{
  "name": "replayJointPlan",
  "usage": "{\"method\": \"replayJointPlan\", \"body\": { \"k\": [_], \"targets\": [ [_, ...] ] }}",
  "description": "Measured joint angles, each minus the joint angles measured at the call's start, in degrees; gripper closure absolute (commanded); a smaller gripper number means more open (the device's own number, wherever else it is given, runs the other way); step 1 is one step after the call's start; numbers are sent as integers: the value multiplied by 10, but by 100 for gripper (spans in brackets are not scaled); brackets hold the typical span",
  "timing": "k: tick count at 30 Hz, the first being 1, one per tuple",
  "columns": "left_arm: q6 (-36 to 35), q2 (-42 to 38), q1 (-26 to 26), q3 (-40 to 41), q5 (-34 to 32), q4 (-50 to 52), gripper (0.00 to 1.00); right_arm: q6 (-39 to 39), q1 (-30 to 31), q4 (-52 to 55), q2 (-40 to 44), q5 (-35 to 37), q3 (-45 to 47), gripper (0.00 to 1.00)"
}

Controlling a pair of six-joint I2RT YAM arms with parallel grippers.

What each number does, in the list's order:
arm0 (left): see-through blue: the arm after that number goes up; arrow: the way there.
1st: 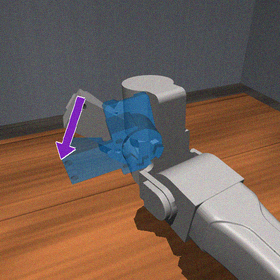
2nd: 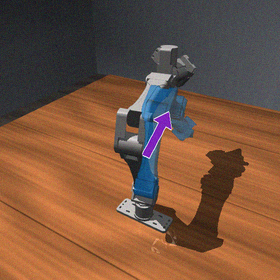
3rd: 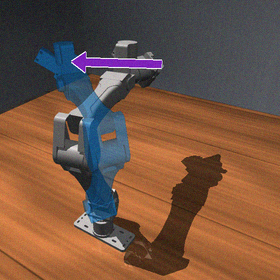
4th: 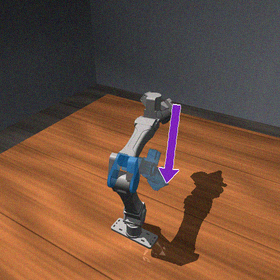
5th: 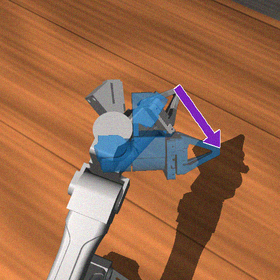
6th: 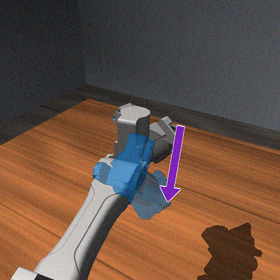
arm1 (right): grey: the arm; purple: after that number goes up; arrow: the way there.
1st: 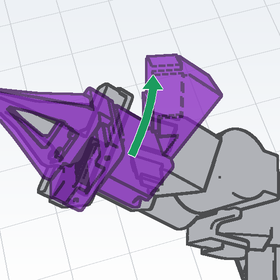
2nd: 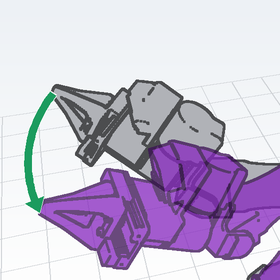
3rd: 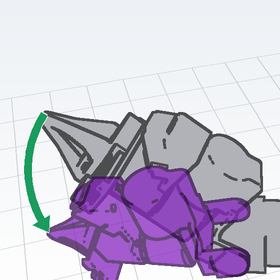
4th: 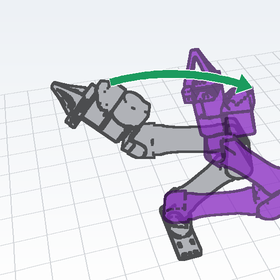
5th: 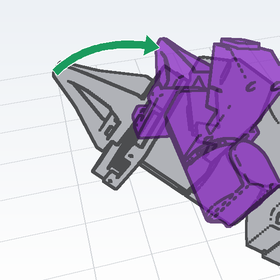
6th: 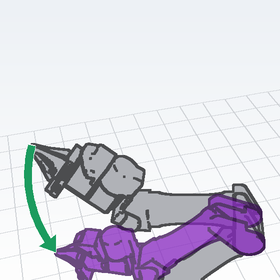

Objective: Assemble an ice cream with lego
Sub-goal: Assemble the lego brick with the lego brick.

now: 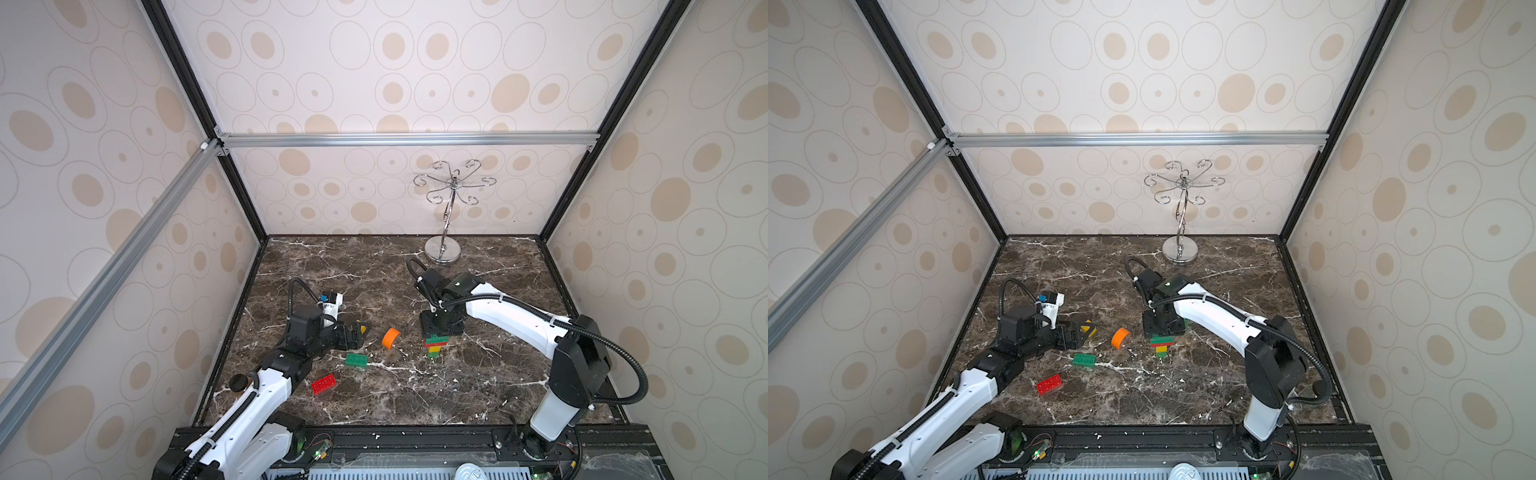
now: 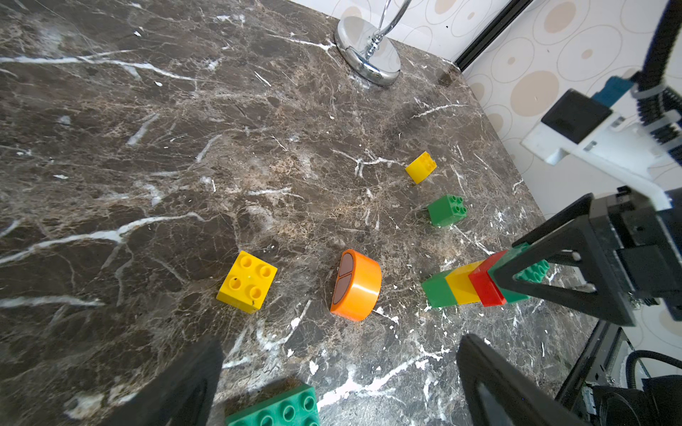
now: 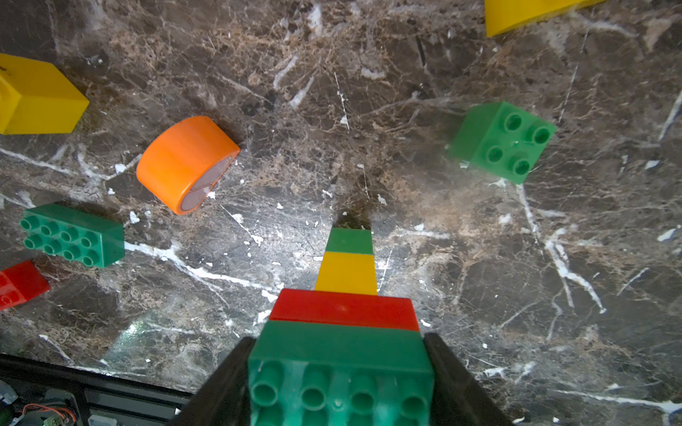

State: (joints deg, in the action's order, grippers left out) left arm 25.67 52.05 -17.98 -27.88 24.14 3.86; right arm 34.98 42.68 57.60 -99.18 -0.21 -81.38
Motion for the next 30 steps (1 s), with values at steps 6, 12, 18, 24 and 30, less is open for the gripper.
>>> {"method": "replayJointPlan", "body": {
  "k": [6, 12, 18, 24, 30],
  "targets": [
    [0, 0, 0, 0, 0, 0, 0, -19, 0, 7, -12, 0, -5, 53],
    [0, -1, 0, 0, 0, 0, 0, -32, 0, 6, -14, 2, -1, 54],
    [0, -1, 0, 0, 0, 0, 0, -39, 0, 0, -13, 2, 7, 53],
    [0, -2, 0, 0, 0, 0, 0, -39, 0, -6, -11, -1, 13, 53],
    [0, -3, 0, 0, 0, 0, 0, -40, 0, -3, -17, -1, 9, 55]
  ]
}}
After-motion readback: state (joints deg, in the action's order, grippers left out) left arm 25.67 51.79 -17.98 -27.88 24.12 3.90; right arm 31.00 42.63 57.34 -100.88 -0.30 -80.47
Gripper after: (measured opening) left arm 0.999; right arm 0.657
